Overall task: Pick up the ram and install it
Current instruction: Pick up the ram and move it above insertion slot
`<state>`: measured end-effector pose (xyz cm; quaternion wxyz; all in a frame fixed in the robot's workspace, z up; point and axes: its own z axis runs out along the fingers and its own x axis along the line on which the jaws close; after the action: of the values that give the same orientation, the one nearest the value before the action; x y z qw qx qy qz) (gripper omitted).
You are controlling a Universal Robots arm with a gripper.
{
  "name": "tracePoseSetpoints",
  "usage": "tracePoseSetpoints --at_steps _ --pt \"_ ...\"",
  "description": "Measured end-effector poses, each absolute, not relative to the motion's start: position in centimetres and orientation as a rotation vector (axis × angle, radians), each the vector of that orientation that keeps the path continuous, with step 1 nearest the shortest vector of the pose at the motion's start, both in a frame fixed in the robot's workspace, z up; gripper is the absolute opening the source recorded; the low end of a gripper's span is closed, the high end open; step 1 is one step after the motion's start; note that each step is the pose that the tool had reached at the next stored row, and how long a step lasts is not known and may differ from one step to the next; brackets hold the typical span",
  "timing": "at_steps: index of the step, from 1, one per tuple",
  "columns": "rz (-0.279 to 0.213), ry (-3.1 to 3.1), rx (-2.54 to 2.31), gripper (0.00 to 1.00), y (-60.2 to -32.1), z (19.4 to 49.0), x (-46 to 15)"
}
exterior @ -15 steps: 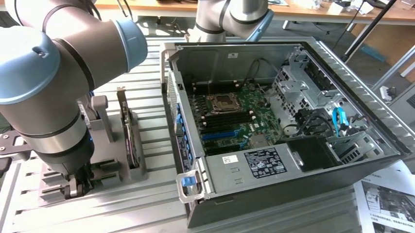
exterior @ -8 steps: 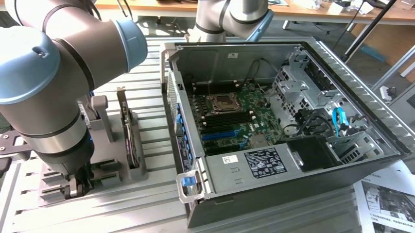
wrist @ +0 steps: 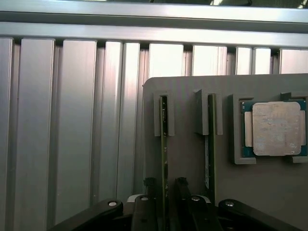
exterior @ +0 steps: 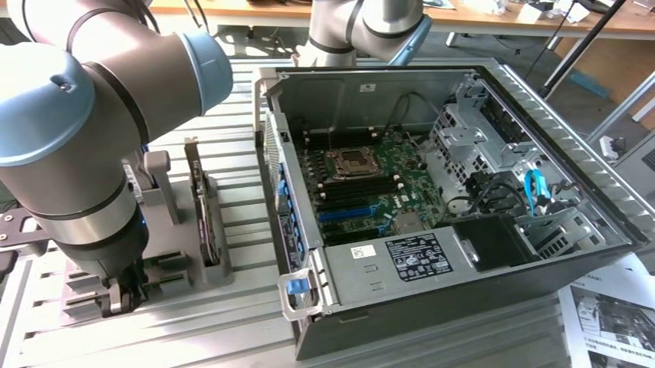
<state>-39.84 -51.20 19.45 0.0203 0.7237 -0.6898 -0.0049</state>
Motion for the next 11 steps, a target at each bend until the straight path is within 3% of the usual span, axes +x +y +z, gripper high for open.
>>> tracePoseSetpoints --at_steps 4,6,11 --pt "-0.015 -2.140 2.245 0.29 -51.20 19.45 -39.84" --pt "-0.015 -2.139 2.245 0.15 -51.20 19.45 -39.84" --pt "-0.015 -2.139 2.245 0.15 -51.20 19.45 -39.84"
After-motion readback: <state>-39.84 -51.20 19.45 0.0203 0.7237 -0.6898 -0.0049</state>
